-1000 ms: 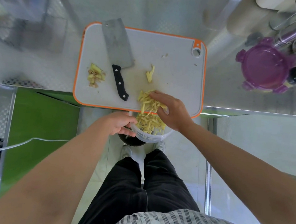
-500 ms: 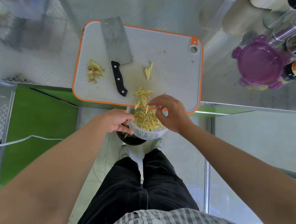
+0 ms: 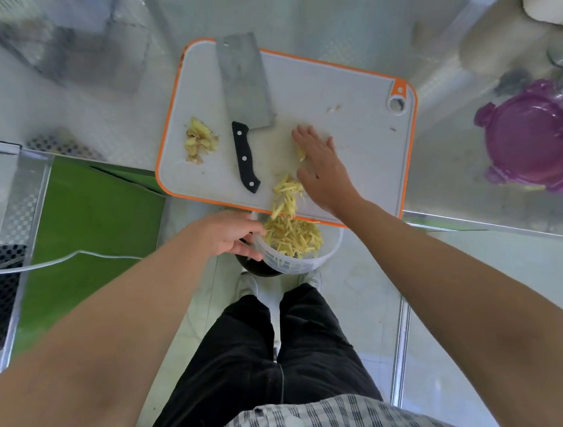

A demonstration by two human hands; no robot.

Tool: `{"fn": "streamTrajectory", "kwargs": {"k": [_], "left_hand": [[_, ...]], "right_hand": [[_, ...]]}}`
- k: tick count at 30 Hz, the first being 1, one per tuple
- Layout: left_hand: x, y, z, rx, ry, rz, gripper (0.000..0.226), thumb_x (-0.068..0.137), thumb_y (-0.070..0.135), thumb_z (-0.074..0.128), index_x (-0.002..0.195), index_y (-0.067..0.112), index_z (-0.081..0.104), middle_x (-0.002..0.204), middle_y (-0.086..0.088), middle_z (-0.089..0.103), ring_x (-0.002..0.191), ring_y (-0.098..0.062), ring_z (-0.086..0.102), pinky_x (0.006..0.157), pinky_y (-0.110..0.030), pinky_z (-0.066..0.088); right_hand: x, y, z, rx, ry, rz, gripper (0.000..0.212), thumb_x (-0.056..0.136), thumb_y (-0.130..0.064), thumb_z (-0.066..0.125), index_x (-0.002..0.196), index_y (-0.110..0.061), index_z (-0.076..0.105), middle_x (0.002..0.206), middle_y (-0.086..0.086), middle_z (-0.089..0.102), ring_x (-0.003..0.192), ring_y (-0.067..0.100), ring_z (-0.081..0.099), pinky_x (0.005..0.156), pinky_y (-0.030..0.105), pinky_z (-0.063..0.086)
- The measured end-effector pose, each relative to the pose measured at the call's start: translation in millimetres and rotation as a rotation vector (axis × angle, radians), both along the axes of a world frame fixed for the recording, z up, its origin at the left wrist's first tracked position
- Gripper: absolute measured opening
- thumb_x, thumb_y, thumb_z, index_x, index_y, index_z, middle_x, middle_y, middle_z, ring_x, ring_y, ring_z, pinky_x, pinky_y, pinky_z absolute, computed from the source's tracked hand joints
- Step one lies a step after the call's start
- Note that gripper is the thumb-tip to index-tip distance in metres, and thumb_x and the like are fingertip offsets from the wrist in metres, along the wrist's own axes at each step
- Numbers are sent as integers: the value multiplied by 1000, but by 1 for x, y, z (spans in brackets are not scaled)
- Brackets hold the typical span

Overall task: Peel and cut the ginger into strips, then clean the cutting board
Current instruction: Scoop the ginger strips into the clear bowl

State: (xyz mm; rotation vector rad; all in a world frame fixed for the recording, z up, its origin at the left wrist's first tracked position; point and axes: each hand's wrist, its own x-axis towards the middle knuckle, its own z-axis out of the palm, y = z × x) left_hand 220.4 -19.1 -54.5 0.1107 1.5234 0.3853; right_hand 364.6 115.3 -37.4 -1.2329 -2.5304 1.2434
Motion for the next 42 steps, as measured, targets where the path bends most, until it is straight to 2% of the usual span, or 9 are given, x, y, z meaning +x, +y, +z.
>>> {"fn": "streamTrajectory", "kwargs": {"k": [7, 14, 18, 22, 25, 28, 32, 38, 42], "left_hand": [[-1, -1, 4, 1, 8, -10, 33, 88, 2, 63, 120, 3, 54, 106, -17, 47, 84, -39, 69, 82, -44, 58], [0, -6, 7, -6, 13, -22, 30, 91, 4, 59, 120, 2, 54, 94, -13, 45, 76, -36, 68, 67, -35, 60], [0, -7, 9, -7, 24, -32, 27, 91, 5, 59, 118, 3, 54, 101, -15, 45, 82, -37, 68, 66, -33, 60], [-1, -8, 8, -7, 17, -29, 32, 91, 5, 59, 122, 2, 52, 103, -14, 47, 86, -36, 69, 66, -32, 60], [-3, -8, 4, -9, 6, -13, 34, 90, 3, 61, 123, 0, 52, 112, -17, 48, 90, -37, 69, 79, -39, 59], [-5, -8, -1, -2, 2, 3, 40, 88, 2, 62, 127, 1, 51, 117, -19, 48, 85, -35, 70, 87, -43, 56], [-5, -6, -4, -5, 3, 9, 44, 87, 3, 64, 128, 2, 50, 119, -18, 49, 83, -33, 71, 85, -42, 57], [-4, -4, -4, 16, 8, 5, 38, 89, 2, 61, 126, 2, 51, 104, -14, 48, 68, -29, 71, 81, -42, 58], [-1, -6, 0, 4, 15, -16, 32, 91, 3, 59, 122, 1, 53, 110, -17, 46, 85, -38, 69, 70, -37, 60]], "right_hand": [[27, -42, 9, -15, 71, 79, 59, 78, -15, 42, 136, -20, 52, 142, 1, 49, 135, 15, 41, 111, 37, 34], [54, -82, 16, -14, 111, 189, 53, 77, -7, 46, 125, -19, 62, 130, 0, 61, 124, 12, 51, 105, 31, 40], [55, -80, 21, 30, 184, 158, 42, 80, -15, 43, 114, -20, 68, 104, -7, 69, 92, 7, 64, 86, 32, 52], [43, -49, 15, 157, 148, 38, 49, 81, -21, 41, 125, -14, 61, 130, 2, 59, 118, 19, 54, 102, 36, 42], [30, -18, 6, 166, 7, 31, 62, 85, -23, 44, 146, -10, 36, 155, 8, 28, 142, 23, 26, 117, 35, 18], [10, -3, -3, 163, -158, 37, 68, 94, -21, 46, 152, -7, 12, 160, 9, 5, 148, 22, 0, 119, 42, -5], [4, -15, -7, 190, -146, 197, 65, 93, -22, 42, 152, -8, 16, 160, 9, 8, 148, 22, 0, 118, 46, -9], [38, -65, 0, 100, 103, 308, 49, 91, -24, 38, 134, -7, 53, 143, 8, 49, 139, 19, 35, 118, 29, 19], [56, -84, 14, 90, 172, 236, 35, 87, -23, 44, 109, -15, 71, 110, -2, 70, 104, 15, 63, 93, 33, 50]]}}
